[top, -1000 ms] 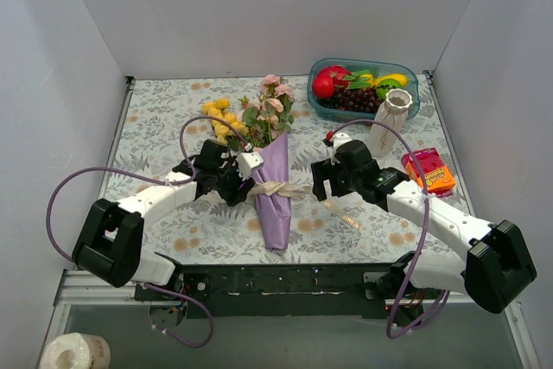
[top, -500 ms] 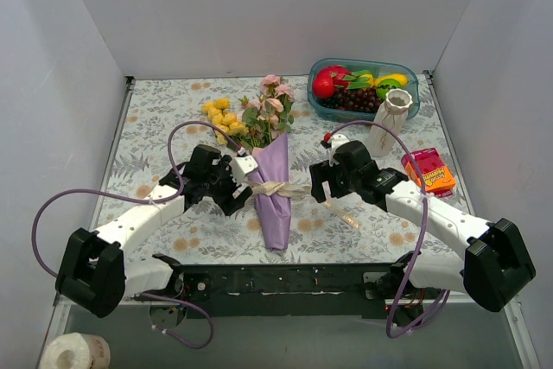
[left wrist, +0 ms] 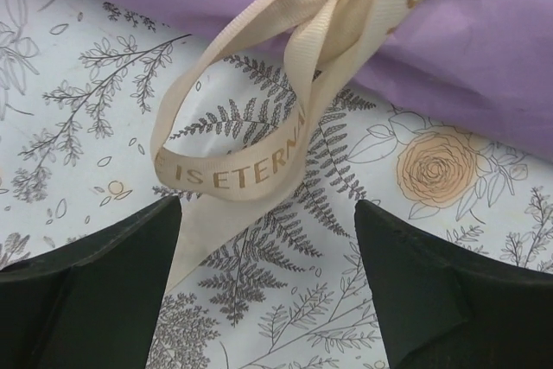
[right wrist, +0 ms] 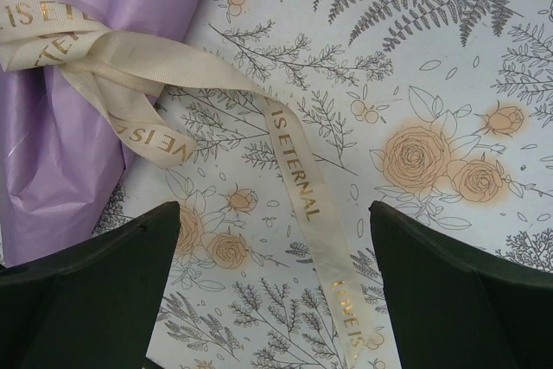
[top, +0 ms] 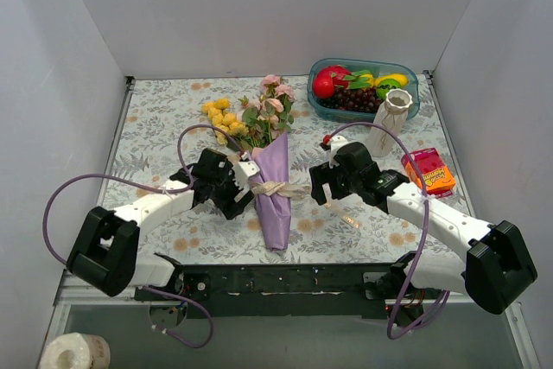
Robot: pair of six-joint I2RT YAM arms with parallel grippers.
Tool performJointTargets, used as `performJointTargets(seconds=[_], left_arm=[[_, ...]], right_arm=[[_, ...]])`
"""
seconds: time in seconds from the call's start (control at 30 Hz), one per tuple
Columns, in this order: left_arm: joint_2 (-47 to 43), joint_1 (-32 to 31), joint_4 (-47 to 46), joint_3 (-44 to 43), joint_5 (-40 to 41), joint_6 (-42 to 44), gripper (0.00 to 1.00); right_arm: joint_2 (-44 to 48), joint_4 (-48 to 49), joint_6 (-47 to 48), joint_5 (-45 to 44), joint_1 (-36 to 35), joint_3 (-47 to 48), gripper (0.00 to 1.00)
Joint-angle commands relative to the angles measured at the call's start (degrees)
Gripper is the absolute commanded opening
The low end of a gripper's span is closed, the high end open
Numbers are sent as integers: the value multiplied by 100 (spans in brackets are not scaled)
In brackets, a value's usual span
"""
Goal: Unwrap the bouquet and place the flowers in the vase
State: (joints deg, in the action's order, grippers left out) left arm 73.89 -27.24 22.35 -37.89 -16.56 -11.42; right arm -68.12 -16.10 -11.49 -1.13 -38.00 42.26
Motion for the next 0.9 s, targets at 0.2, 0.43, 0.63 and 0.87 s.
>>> performJointTargets(seconds=[0.2,0.43,0.63,0.87], left_arm=[[838,-70,-600,-465,74,-44,26],[470,-70,-618,-377,232,-211,8],[74,-79,-539,-351,276,-343,0],[3,-70,-345,-474,214,-440,0]], right_arm=[[-596,273,445,-107,-23,116,98],[-1045,677,937,243,-23,160,98],[-1423,1082,1305,244,-32,300,89],[-2003,1390,1474,288,-76,713,85]])
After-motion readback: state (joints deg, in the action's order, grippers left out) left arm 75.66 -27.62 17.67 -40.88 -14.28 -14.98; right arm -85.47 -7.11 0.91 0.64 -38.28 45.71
